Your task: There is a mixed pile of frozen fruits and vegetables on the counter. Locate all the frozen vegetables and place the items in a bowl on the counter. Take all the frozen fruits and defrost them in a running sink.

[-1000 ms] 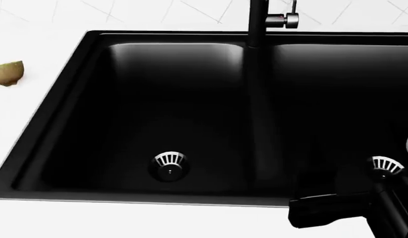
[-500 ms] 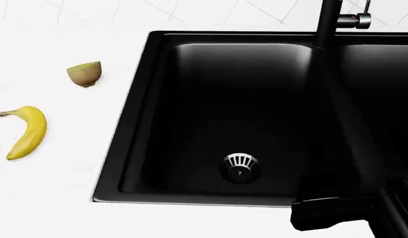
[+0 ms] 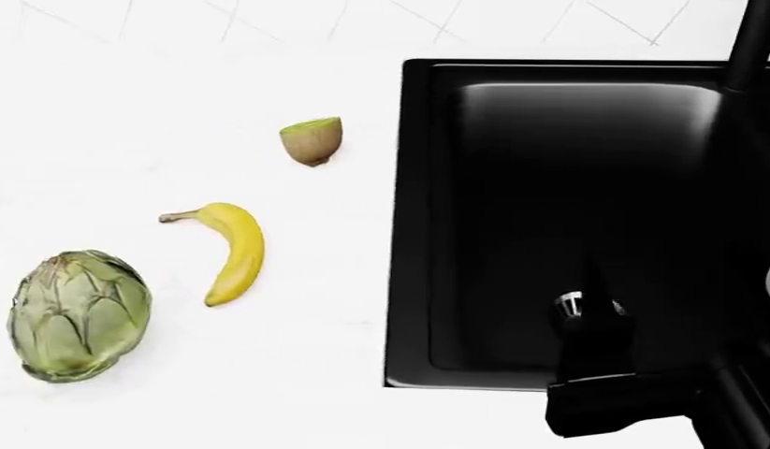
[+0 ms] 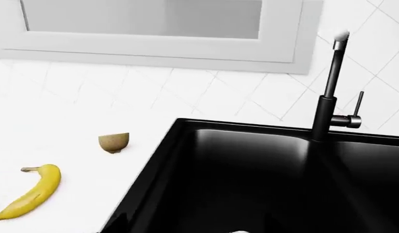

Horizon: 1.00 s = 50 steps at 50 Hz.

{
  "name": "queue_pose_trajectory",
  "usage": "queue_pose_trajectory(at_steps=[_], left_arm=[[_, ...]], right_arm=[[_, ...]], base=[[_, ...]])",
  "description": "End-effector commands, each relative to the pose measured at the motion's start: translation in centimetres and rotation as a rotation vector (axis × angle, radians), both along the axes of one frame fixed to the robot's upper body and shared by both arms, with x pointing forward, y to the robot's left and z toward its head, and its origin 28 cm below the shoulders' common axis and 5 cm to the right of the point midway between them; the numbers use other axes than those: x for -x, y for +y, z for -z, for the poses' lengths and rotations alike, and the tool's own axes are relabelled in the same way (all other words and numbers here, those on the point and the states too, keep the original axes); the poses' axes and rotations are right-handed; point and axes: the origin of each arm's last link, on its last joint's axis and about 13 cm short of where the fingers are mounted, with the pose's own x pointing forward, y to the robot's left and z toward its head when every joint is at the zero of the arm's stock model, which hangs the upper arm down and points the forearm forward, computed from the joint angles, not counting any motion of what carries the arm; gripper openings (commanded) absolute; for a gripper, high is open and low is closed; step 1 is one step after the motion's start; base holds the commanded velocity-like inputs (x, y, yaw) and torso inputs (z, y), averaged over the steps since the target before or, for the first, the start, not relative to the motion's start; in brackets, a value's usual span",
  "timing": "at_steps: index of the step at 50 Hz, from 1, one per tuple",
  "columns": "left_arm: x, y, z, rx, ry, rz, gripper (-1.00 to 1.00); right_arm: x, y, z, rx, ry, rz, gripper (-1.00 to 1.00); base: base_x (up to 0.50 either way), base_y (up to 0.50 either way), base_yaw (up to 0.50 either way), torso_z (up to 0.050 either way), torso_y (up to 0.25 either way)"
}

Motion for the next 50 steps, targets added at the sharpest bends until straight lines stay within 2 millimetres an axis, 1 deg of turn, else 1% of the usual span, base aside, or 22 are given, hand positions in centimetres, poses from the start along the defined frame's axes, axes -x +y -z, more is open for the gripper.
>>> queue_pose_trajectory(at_steps=[1, 10, 15, 19, 22, 27, 36, 40, 45, 50], left_arm=[[-0.1, 0.2, -0.1, 0.031, -0.033, -0.023, 1.0], [-0.4, -0.1, 0.1, 0.025, -0.024, -0.016, 1.0], [-0.5, -0.1, 0.4, 0.023, -0.015, -0.011, 1.0], [-0.7, -0.5, 1.1, 0.011, -0.002, 0.008, 1.0], [-0.9, -0.6, 1.1, 0.01, -0.002, 0.009, 1.0], [-0.7, -0.6, 1.4, 0.003, -0.001, 0.011, 1.0], [-0.7, -1.0, 1.1, -0.005, -0.026, 0.034, 1.0], [-1.0, -0.9, 1.4, -0.002, -0.012, 0.026, 1.0], [-1.1, -0.9, 1.6, -0.003, 0.0, 0.026, 1.0], [-1.1, -0.8, 1.6, -0.006, 0.003, 0.022, 1.0]], right_arm=[[0.0, 0.1, 0.2, -0.008, -0.007, -0.012, 1.0], [0.1, 0.1, 0.3, -0.008, -0.001, -0.011, 1.0], [0.2, 0.1, 0.3, -0.001, 0.005, -0.008, 1.0], [0.1, 0.2, 0.2, 0.019, 0.003, -0.012, 1.0], [0.1, 0.1, 0.4, 0.016, 0.004, -0.009, 1.0], [0.2, -0.2, 0.9, -0.005, 0.019, -0.002, 1.0], [0.1, 0.2, 0.0, -0.003, 0.04, -0.029, 1.0], [-0.6, 0.7, -0.8, 0.001, 0.057, -0.059, 1.0], [-2.1, 2.0, -2.1, 0.013, 0.076, -0.13, 1.0], [-3.8, 3.4, -2.3, 0.02, 0.123, -0.217, 1.0]], base=[[0.0, 0.5, 0.0, 0.0, 0.0], [0.0, 0.5, 0.0, 0.0, 0.0], [0.0, 0.5, 0.0, 0.0, 0.0], [0.0, 0.5, 0.0, 0.0, 0.0], [0.0, 0.48, 0.0, 0.0, 0.0], [0.1, 0.07, 0.0, 0.0, 0.0], [0.0, 0.0, 0.0, 0.0, 0.0], [0.0, 0.0, 0.0, 0.0, 0.0], [0.0, 0.0, 0.0, 0.0, 0.0], [0.0, 0.0, 0.0, 0.0, 0.0]])
